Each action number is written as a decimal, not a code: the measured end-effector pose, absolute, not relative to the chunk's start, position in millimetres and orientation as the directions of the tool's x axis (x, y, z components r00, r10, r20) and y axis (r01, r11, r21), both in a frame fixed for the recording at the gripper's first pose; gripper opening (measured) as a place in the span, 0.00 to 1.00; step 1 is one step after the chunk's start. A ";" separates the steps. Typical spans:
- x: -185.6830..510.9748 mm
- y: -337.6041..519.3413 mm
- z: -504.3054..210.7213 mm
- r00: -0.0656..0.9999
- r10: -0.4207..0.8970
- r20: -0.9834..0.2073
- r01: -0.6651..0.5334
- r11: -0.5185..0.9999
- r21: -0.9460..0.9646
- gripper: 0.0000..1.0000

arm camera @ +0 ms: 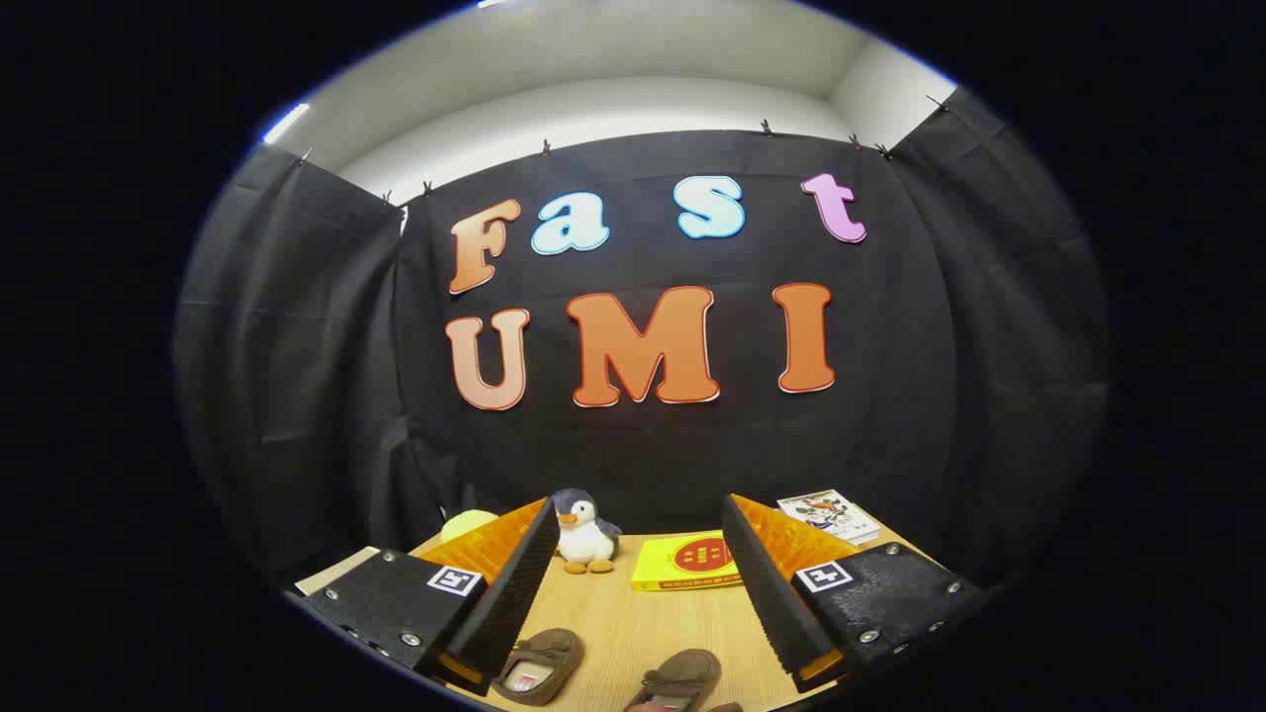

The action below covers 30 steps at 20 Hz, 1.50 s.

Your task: Open the storage box then place both shoes into the box .Put the left shoe in first, then the right shoe, with the right side of both shoes facing outward in a uniform manner.

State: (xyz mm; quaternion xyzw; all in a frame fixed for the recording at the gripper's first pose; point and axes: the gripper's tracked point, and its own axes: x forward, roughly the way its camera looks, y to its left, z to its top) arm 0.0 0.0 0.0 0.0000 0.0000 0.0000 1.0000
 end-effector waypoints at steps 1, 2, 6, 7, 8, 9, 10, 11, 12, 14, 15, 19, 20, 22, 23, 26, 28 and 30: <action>-0.3 -1.4 2.7 1.000 -0.002 0.008 0.002 1.000 -0.013 0.99; 0.1 -3.7 7.0 1.000 -0.007 0.017 0.008 1.000 -0.025 0.99; -2.2 -12.4 17.0 0.999 -0.031 0.045 0.032 0.999 -0.028 0.99; -2.1 -11.6 19.1 0.998 -0.030 0.050 0.032 0.999 -0.031 0.99; -1.3 -11.9 21.9 0.998 -0.030 0.055 0.033 0.999 -0.043 0.99; -1.0 -14.2 23.8 0.998 -0.035 0.055 0.038 0.998 -0.054 0.99; -2.0 -12.9 25.3 0.998 -0.027 0.057 0.030 0.998 -0.062 0.99; -1.3 -11.9 27.8 0.998 -0.022 0.064 0.027 0.997 -0.070 0.99; -1.6 -12.3 30.0 0.997 -0.023 0.067 0.029 0.997 -0.075 0.99; -2.3 -9.6 27.0 0.998 -0.019 0.065 0.024 0.998 -0.066 0.99; -2.9 -2.9 22.1 0.998 -0.006 0.056 0.009 0.998 -0.056 0.99; 0.9 35.5 -8.2 0.996 0.083 -0.021 -0.083 0.996 -0.007 0.99; 2.3 48.7 -16.5 0.992 0.118 -0.044 -0.118 0.993 0.009 0.99; 2.8 71.4 -36.8 0.979 0.179 -0.099 -0.175 0.983 0.052 0.99; 3.6 85.1 -48.4 0.968 0.213 -0.132 -0.203 0.975 0.087 0.99; 3.9 127.2 -82.8 0.913 0.335 -0.233 -0.289 0.934 0.209 0.99; 1.7 150.4 -107.0 0.866 0.398 -0.303 -0.319 0.906 0.279 0.98; -1.0 169.1 -125.2 0.815 0.454 -0.360 -0.339 0.877 0.339 0.98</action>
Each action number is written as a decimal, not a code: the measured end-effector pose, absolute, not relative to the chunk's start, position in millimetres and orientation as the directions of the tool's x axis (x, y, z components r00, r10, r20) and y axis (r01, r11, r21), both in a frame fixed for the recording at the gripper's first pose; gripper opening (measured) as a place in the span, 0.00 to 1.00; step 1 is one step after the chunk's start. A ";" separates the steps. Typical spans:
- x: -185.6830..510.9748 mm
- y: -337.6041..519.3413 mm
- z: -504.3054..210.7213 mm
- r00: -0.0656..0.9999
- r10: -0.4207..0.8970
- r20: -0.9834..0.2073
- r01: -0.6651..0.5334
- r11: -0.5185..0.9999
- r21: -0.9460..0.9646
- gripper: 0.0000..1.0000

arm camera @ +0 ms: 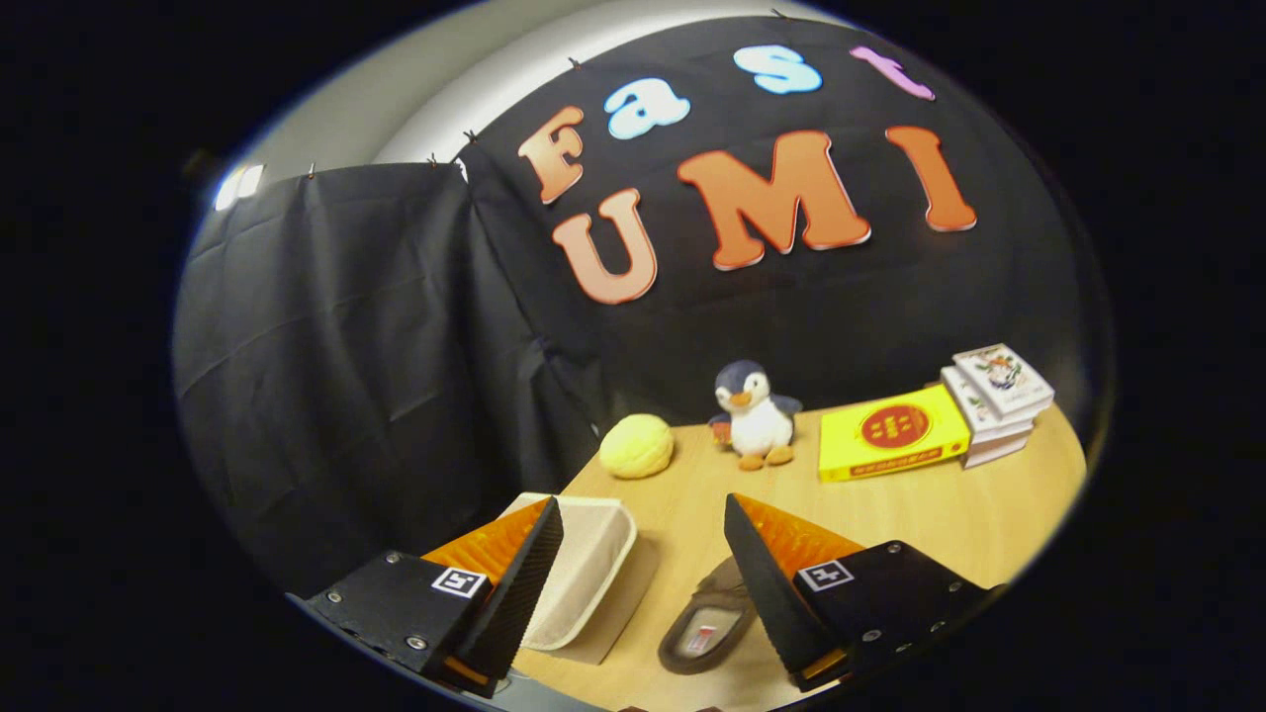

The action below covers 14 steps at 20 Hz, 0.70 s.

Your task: Open the storage box then place both shoes into the box .Put the left shoe in first, then the right shoe, with the right side of both shoes facing outward in a uniform manner.

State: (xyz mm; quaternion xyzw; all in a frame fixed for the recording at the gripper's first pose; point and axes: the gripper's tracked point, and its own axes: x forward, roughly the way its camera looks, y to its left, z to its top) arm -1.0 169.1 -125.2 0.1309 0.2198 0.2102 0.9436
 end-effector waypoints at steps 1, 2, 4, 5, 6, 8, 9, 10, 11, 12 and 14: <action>-2.6 178.0 -135.3 0.789 0.477 -0.388 -0.345 0.865 0.364 0.98; -3.8 185.4 -144.8 0.764 0.495 -0.414 -0.344 0.855 0.387 0.98; -7.9 198.8 -165.5 0.711 0.529 -0.462 -0.349 0.837 0.422 0.98; -13.3 206.6 -178.4 0.675 0.547 -0.496 -0.352 0.829 0.434 0.98; -18.2 212.3 -191.2 0.638 0.565 -0.524 -0.358 0.820 0.447 0.98; -23.0 220.9 -211.7 0.605 0.583 -0.543 -0.338 0.805 0.488 0.98; -25.6 227.2 -219.7 0.587 0.599 -0.545 -0.324 0.790 0.521 0.98; -27.9 232.4 -226.3 0.569 0.614 -0.546 -0.309 0.776 0.551 0.98; -29.8 238.1 -231.7 0.550 0.633 -0.544 -0.298 0.758 0.580 0.98; -31.4 244.4 -237.5 0.529 0.648 -0.547 -0.293 0.745 0.599 0.98; -29.8 253.4 -251.3 0.496 0.664 -0.560 -0.281 0.733 0.620 0.97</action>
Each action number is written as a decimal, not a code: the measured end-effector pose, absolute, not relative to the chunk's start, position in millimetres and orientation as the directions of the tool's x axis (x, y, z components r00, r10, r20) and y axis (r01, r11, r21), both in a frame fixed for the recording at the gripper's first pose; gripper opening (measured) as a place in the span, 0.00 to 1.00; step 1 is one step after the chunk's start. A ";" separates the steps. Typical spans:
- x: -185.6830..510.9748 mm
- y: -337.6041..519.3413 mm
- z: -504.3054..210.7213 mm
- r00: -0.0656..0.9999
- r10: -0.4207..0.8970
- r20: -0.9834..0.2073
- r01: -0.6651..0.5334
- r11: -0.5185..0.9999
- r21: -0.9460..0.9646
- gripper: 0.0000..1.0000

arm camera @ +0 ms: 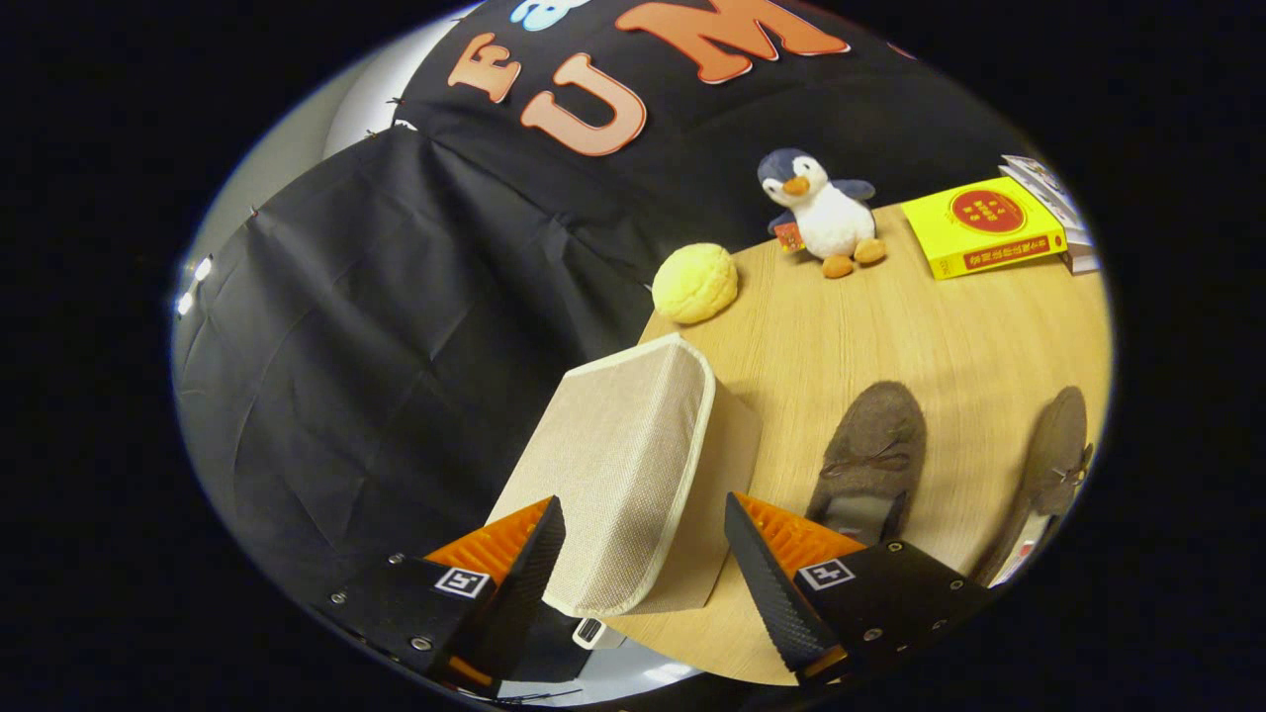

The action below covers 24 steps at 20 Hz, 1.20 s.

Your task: Open the storage box then place both shoes into the box .Put the left shoe in first, then the right shoe, with the right side of both shoes facing outward in a uniform manner.

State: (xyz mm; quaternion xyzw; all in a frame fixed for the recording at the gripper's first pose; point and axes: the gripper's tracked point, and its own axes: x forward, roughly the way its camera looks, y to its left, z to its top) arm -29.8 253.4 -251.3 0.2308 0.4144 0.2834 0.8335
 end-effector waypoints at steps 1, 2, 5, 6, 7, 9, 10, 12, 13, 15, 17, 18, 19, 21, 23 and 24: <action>-29.1 257.4 -257.4 0.479 0.673 -0.564 -0.274 0.724 0.633 0.97; -28.8 261.1 -263.0 0.469 0.679 -0.564 -0.263 0.718 0.645 0.97; -26.1 266.6 -275.5 0.448 0.700 -0.556 -0.237 0.693 0.681 0.97; -23.9 267.7 -280.8 0.443 0.701 -0.559 -0.226 0.691 0.687 0.97; -23.6 269.7 -283.4 0.435 0.709 -0.555 -0.223 0.682 0.697 0.97; -22.6 273.9 -289.3 0.415 0.731 -0.541 -0.211 0.656 0.725 0.97; -22.2 277.6 -292.1 0.403 0.741 -0.536 -0.201 0.644 0.738 0.97; -23.5 281.4 -292.5 0.390 0.762 -0.517 -0.194 0.616 0.763 0.97; -23.7 282.6 -291.3 0.383 0.773 -0.506 -0.191 0.603 0.775 0.96; -27.2 287.2 -288.6 0.365 0.797 -0.482 -0.176 0.567 0.805 0.95; -29.4 287.3 -280.1 0.370 0.808 -0.459 -0.134 0.536 0.834 0.84; -28.9 284.5 -273.2 0.384 0.811 -0.441 -0.138 0.523 0.841 0.78; -29.6 284.0 -268.2 0.392 0.816 -0.424 -0.147 0.511 0.847 0.70; -33.7 281.5 -247.0 0.394 0.838 -0.378 -0.148 0.464 0.873 0.61; -30.1 279.4 -229.8 0.418 0.843 -0.340 -0.148 0.432 0.889 0.49; -28.6 281.6 -223.3 0.421 0.847 -0.324 -0.147 0.416 0.897 0.45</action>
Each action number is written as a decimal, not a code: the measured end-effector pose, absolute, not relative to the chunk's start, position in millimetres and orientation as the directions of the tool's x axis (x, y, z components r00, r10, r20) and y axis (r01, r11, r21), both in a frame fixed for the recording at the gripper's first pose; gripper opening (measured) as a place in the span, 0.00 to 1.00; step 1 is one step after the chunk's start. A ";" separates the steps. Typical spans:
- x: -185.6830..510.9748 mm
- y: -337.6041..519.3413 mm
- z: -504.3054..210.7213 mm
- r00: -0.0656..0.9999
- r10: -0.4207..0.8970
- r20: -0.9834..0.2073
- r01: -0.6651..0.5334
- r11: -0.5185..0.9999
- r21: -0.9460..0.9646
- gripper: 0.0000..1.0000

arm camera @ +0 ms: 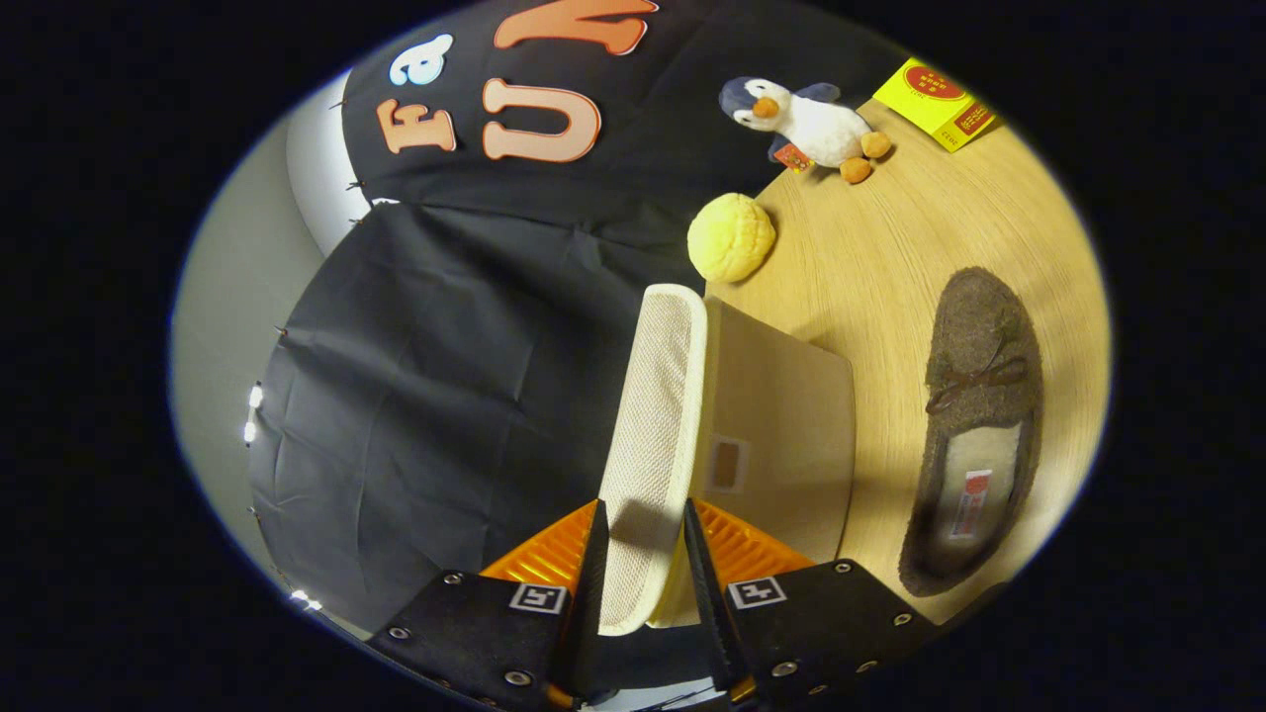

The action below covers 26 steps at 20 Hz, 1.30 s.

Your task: Open the storage box then place both shoes into the box .Put the left shoe in first, then the right shoe, with the right side of both shoes facing outward in a uniform manner.

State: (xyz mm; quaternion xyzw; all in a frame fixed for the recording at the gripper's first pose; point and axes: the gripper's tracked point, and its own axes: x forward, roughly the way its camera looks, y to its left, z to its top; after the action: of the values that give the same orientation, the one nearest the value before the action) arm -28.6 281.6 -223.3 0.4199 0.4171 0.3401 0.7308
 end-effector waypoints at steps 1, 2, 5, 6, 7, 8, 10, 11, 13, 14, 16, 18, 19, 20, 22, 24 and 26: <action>-27.6 285.5 -214.5 0.418 0.857 -0.302 -0.140 0.389 0.910 0.37; -29.8 290.3 -202.9 0.412 0.868 -0.277 -0.138 0.360 0.923 0.34; -31.5 304.0 -174.9 0.415 0.876 -0.247 -0.191 0.349 0.917 0.24; -29.8 311.0 -166.0 0.414 0.879 -0.236 -0.211 0.345 0.915 0.21; -30.9 318.4 -157.5 0.416 0.881 -0.227 -0.224 0.341 0.913 0.18; -27.9 327.4 -149.2 0.416 0.883 -0.219 -0.235 0.337 0.912 0.17; -28.9 347.4 -130.7 0.411 0.887 -0.209 -0.268 0.337 0.902 0.15; -27.3 358.1 -122.9 0.406 0.890 -0.206 -0.296 0.342 0.892 0.15; -28.3 380.0 -103.5 0.400 0.898 -0.182 -0.336 0.329 0.883 0.15; -26.3 392.5 -94.4 0.397 0.902 -0.169 -0.352 0.320 0.880 0.14; -25.8 415.1 -83.4 0.386 0.909 -0.156 -0.371 0.308 0.876 0.14; -23.2 438.6 -76.5 0.380 0.912 -0.154 -0.383 0.307 0.871 0.14; -22.0 451.7 -75.2 0.373 0.915 -0.156 -0.392 0.307 0.867 0.15; -22.1 462.7 -76.1 0.367 0.915 -0.168 -0.396 0.317 0.862 0.15; -21.5 486.1 -78.3 0.349 0.916 -0.198 -0.411 0.339 0.846 0.15; -20.7 508.9 -81.8 0.336 0.917 -0.216 -0.421 0.352 0.836 0.15; -23.4 526.7 -90.9 0.337 0.912 -0.233 -0.420 0.368 0.830 0.15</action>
State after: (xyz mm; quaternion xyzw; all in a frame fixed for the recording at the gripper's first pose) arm -23.4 526.7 -90.9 0.3401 0.3618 0.4478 0.7436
